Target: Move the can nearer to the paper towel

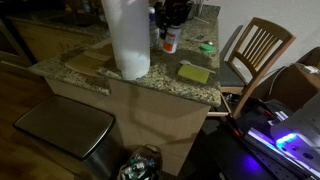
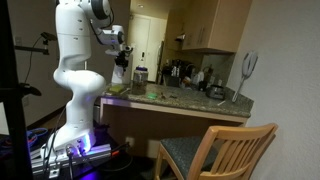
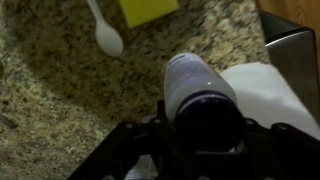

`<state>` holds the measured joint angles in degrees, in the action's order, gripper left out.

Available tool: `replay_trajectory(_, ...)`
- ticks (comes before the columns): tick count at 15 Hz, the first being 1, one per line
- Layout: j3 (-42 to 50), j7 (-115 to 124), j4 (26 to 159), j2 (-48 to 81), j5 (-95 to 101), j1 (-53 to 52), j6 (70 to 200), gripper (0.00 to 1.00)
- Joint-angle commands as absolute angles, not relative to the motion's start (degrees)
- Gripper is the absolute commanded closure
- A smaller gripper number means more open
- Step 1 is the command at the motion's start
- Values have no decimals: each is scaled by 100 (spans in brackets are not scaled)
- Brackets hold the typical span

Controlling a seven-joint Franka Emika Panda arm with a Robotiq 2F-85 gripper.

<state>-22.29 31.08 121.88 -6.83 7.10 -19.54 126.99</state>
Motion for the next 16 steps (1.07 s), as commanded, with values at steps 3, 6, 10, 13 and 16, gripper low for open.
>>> replay_trajectory(3,-3219,5680,12507,-685,1479,-2443,12308,73)
replay_trajectory(6,-3266,6707,12803,-1110,1366,-2445,11939,73)
replay_trajectory(10,-3313,6466,12577,-804,1408,-2515,12064,48)
replay_trajectory(13,-3187,6626,12594,-752,1489,-2365,12297,73)
replay_trajectory(16,-2741,7030,12789,-916,1405,-2064,12721,73)
